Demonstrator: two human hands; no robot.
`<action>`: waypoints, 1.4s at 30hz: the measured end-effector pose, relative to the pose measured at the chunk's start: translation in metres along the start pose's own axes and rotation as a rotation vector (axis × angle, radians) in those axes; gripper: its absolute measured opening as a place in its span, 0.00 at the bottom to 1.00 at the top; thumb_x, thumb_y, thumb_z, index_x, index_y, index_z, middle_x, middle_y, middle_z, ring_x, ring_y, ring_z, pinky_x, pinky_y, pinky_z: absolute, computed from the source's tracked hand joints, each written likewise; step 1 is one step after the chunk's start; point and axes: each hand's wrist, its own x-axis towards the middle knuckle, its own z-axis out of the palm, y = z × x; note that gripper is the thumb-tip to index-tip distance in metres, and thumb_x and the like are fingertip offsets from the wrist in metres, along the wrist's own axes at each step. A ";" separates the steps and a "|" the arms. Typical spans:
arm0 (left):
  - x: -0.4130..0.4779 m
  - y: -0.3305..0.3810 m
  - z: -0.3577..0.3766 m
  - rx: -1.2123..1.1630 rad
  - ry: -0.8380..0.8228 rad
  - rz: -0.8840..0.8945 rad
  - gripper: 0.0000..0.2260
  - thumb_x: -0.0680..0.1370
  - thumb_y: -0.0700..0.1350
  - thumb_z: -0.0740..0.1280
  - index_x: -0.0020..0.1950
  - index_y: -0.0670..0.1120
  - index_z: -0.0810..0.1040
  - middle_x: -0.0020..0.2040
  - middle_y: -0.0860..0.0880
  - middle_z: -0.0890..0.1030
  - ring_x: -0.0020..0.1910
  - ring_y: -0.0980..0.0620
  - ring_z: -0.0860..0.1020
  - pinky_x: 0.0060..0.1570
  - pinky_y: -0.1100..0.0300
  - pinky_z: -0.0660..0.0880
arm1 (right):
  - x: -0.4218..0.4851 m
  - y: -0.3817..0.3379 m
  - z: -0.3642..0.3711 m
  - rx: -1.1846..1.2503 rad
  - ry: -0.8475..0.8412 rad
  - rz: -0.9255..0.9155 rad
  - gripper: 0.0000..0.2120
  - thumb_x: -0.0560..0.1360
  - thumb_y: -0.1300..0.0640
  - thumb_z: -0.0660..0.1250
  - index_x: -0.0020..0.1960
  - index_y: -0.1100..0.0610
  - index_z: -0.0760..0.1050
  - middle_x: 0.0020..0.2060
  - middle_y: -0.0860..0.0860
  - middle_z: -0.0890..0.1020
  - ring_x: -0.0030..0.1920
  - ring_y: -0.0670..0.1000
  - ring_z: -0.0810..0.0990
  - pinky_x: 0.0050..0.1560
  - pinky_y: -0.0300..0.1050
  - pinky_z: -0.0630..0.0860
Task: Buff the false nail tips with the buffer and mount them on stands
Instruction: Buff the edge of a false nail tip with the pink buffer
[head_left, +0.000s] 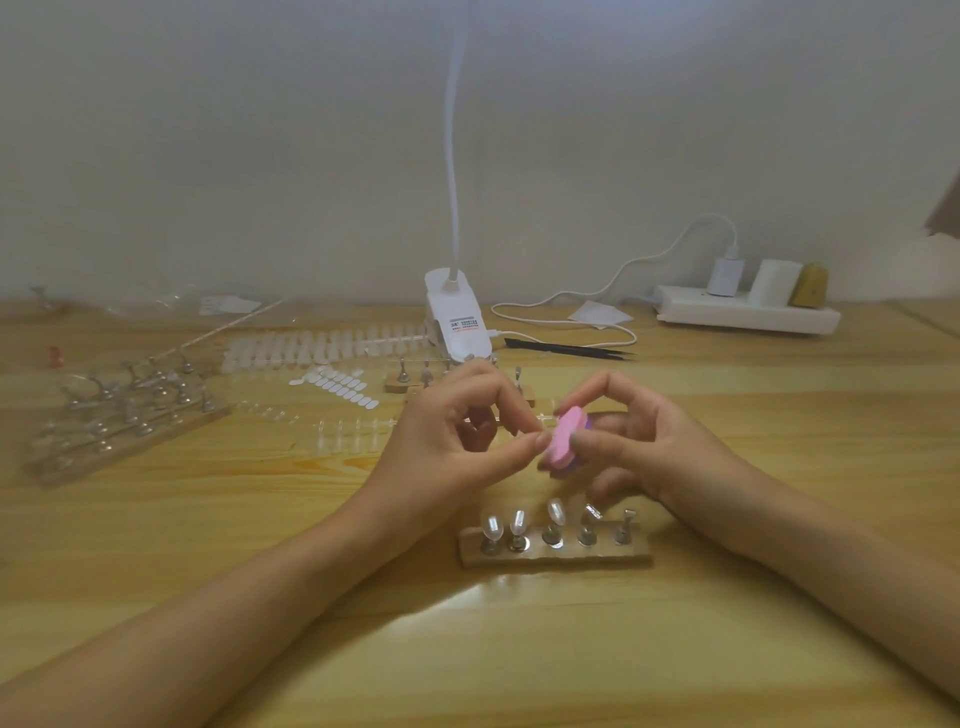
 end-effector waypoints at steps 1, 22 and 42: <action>0.000 -0.001 -0.001 -0.002 -0.002 0.001 0.07 0.72 0.40 0.75 0.38 0.47 0.80 0.39 0.57 0.75 0.33 0.59 0.69 0.33 0.64 0.66 | -0.001 0.001 0.001 -0.023 -0.020 -0.008 0.18 0.69 0.51 0.77 0.54 0.54 0.76 0.46 0.60 0.86 0.45 0.57 0.86 0.35 0.41 0.80; 0.001 -0.002 0.000 0.014 0.036 0.009 0.04 0.72 0.46 0.74 0.41 0.46 0.82 0.41 0.58 0.76 0.35 0.59 0.72 0.36 0.69 0.67 | 0.000 0.003 0.001 -0.001 0.008 -0.024 0.16 0.70 0.52 0.76 0.53 0.55 0.73 0.48 0.59 0.86 0.47 0.56 0.86 0.33 0.40 0.80; 0.001 0.000 0.000 0.048 0.049 -0.023 0.04 0.72 0.48 0.73 0.42 0.48 0.82 0.42 0.59 0.76 0.38 0.59 0.74 0.38 0.67 0.71 | 0.002 0.004 0.000 0.017 0.024 -0.057 0.16 0.70 0.53 0.77 0.51 0.54 0.74 0.47 0.60 0.86 0.48 0.57 0.86 0.39 0.44 0.82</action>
